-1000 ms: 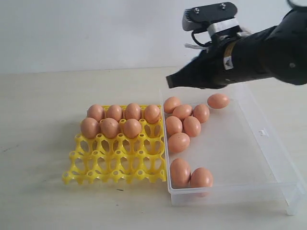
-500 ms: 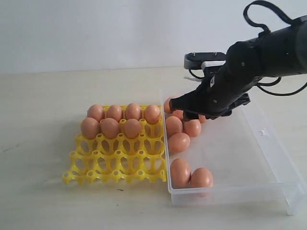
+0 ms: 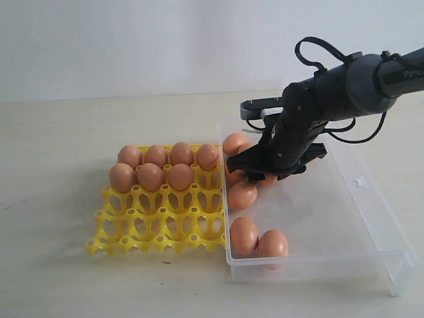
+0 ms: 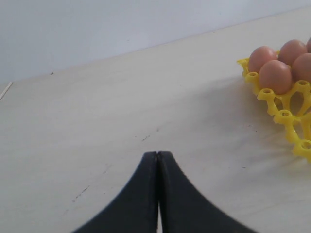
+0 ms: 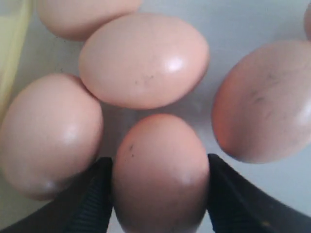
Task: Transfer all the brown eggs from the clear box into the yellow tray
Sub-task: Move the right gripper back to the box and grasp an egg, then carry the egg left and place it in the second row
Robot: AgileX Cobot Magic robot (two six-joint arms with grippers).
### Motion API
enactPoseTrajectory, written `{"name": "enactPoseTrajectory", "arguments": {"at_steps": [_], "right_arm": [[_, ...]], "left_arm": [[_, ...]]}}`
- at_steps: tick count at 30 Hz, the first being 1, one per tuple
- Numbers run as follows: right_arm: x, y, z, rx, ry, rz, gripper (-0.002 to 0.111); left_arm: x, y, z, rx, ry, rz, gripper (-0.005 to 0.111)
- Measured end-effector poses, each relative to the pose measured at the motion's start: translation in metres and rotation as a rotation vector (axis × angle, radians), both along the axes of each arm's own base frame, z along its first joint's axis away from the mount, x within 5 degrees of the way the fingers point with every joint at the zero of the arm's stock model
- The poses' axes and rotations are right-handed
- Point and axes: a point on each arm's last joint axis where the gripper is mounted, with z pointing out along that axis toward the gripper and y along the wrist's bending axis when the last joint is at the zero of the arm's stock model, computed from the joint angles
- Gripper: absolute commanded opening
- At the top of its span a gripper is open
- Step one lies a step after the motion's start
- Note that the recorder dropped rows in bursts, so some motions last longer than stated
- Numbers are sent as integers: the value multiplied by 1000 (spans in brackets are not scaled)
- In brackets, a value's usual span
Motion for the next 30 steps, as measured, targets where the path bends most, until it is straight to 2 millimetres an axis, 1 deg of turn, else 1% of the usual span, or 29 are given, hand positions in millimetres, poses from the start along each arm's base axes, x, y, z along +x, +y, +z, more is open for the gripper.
{"name": "enactPoseTrajectory", "arguments": {"at_steps": [1, 2, 3, 5, 7, 10, 13, 16, 17, 19, 21, 23, 25, 26, 30], "right_arm": [[0, 0, -2, -2, 4, 1, 51], [1, 0, -2, -3, 4, 3, 46], [1, 1, -1, -2, 1, 3, 38], [2, 1, 0, -5, -5, 8, 16], [2, 0, 0, -10, -7, 12, 0], [2, 0, 3, -12, -14, 16, 0], [2, 0, 19, -1, -42, 16, 0], [0, -1, 50, 42, -133, 17, 0], [-2, 0, 62, 69, -188, 21, 0], [-7, 3, 84, 140, -336, 44, 0], [-16, 10, 97, 217, -490, 86, 0], [-27, 17, 99, 283, -616, 133, 0], [-36, 23, 94, 319, -685, 176, 0], [-41, 26, 88, 340, -720, 205, 0], [-53, 34, 68, 378, -797, 319, 0]], "left_arm": [[0, 0, 0, 0, 0, 0, 0], [0, 0, 0, 0, 0, 0, 0], [0, 0, 0, 0, 0, 0, 0], [0, 0, 0, 0, 0, 0, 0], [0, 0, 0, 0, 0, 0, 0], [0, 0, 0, 0, 0, 0, 0], [0, 0, 0, 0, 0, 0, 0], [0, 0, 0, 0, 0, 0, 0], [0, 0, 0, 0, 0, 0, 0], [0, 0, 0, 0, 0, 0, 0], [0, 0, 0, 0, 0, 0, 0], [0, 0, 0, 0, 0, 0, 0], [0, 0, 0, 0, 0, 0, 0], [0, 0, 0, 0, 0, 0, 0], [0, 0, 0, 0, 0, 0, 0]]}}
